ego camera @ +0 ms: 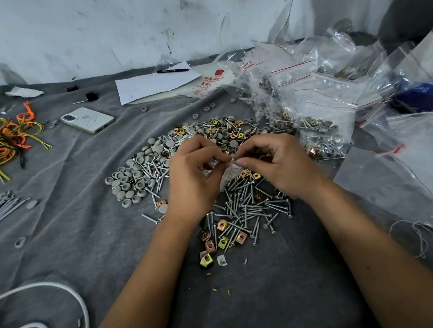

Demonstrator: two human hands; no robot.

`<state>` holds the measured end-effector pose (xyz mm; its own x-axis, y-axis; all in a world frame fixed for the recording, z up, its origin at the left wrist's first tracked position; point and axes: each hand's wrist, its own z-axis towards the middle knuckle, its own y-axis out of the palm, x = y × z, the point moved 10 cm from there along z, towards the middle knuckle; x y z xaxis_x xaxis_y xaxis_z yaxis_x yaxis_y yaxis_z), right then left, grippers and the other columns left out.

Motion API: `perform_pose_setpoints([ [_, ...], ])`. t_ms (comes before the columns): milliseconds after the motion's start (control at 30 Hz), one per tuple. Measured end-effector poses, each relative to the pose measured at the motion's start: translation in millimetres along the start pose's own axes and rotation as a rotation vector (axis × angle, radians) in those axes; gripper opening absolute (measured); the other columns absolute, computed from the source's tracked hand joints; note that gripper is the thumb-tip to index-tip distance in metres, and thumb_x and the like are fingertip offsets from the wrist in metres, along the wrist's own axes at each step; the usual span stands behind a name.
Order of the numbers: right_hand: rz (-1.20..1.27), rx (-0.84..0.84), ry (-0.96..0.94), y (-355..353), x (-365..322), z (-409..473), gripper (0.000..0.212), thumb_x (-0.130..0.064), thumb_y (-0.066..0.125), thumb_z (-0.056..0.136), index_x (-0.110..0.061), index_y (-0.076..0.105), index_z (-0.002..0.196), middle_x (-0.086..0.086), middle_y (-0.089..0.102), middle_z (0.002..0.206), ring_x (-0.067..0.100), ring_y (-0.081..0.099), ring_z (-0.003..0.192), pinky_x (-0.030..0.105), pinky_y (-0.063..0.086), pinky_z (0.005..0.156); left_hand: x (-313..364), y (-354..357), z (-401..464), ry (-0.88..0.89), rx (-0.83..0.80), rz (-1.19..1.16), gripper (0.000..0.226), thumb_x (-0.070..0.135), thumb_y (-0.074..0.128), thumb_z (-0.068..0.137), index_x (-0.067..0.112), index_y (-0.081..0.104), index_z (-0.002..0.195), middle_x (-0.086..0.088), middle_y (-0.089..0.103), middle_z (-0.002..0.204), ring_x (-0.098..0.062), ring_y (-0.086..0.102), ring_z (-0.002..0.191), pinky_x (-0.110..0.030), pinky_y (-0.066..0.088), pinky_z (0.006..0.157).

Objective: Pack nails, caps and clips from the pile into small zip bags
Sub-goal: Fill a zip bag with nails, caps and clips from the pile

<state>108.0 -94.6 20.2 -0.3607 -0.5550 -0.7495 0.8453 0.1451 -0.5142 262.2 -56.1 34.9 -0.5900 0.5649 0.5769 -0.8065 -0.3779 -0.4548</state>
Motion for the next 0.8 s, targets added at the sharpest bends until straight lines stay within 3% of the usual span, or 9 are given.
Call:
perform_pose_setpoints([
  [100, -0.021, -0.006, -0.003, 1, -1, 0, 0.009, -0.018, 0.079, 0.089, -0.016, 0.079, 0.097, -0.005, 0.075, 0.091, 0.014, 0.071, 0.088, 0.047, 0.056, 0.081, 1, 0, 0, 0.001, -0.003, -0.005, 0.01, -0.004, 0.084, 0.081, 0.005, 0.081, 0.086, -0.005, 0.066, 0.091, -0.016, 0.065, 0.085, -0.019, 0.048, 0.068],
  [300, 0.009, -0.085, -0.024, 8, -7, 0, 0.016, -0.009, 0.072, 0.093, -0.018, 0.078, 0.105, -0.002, 0.072, 0.101, 0.021, 0.068, 0.096, 0.05, 0.052, 0.085, -1, -8, 2, 0.002, 0.037, -0.031, 0.012, -0.002, 0.084, 0.081, 0.008, 0.081, 0.087, -0.004, 0.068, 0.09, -0.018, 0.066, 0.084, -0.037, 0.054, 0.067],
  [467, 0.03, -0.188, -0.024, 22, -10, -2, 0.027, 0.006, 0.063, 0.095, -0.013, 0.077, 0.108, 0.002, 0.063, 0.117, 0.014, 0.062, 0.114, 0.042, 0.05, 0.099, -8, -15, 4, -0.023, 0.08, -0.058, 0.015, -0.001, 0.082, 0.083, 0.013, 0.081, 0.089, 0.0, 0.067, 0.091, -0.017, 0.067, 0.086, -0.039, 0.055, 0.068],
  [567, 0.052, -0.124, -0.027, 16, -11, -1, 0.027, 0.004, 0.064, 0.095, -0.017, 0.078, 0.106, 0.001, 0.06, 0.119, 0.019, 0.062, 0.108, 0.04, 0.053, 0.088, -9, -21, 4, -0.016, 0.106, -0.071, 0.016, -0.003, 0.079, 0.083, 0.012, 0.08, 0.09, 0.0, 0.068, 0.092, -0.017, 0.068, 0.087, -0.034, 0.056, 0.069],
  [667, 0.059, 0.05, -0.045, -6, -10, -1, 0.022, -0.005, 0.067, 0.095, -0.018, 0.075, 0.111, -0.004, 0.062, 0.113, 0.011, 0.061, 0.097, 0.029, 0.054, 0.074, -10, -26, 4, -0.04, 0.136, -0.108, 0.017, 0.001, 0.073, 0.086, 0.018, 0.077, 0.089, -0.002, 0.069, 0.093, -0.017, 0.068, 0.088, -0.03, 0.055, 0.07],
  [800, 0.054, 0.181, 0.08, -25, 12, 0, 0.013, -0.015, 0.069, 0.097, -0.017, 0.075, 0.107, -0.004, 0.072, 0.1, 0.018, 0.068, 0.092, 0.051, 0.059, 0.082, -12, -35, 6, -0.088, 0.177, -0.164, 0.021, 0.005, 0.066, 0.086, 0.024, 0.075, 0.089, -0.004, 0.071, 0.093, -0.02, 0.067, 0.089, -0.043, 0.054, 0.065],
])
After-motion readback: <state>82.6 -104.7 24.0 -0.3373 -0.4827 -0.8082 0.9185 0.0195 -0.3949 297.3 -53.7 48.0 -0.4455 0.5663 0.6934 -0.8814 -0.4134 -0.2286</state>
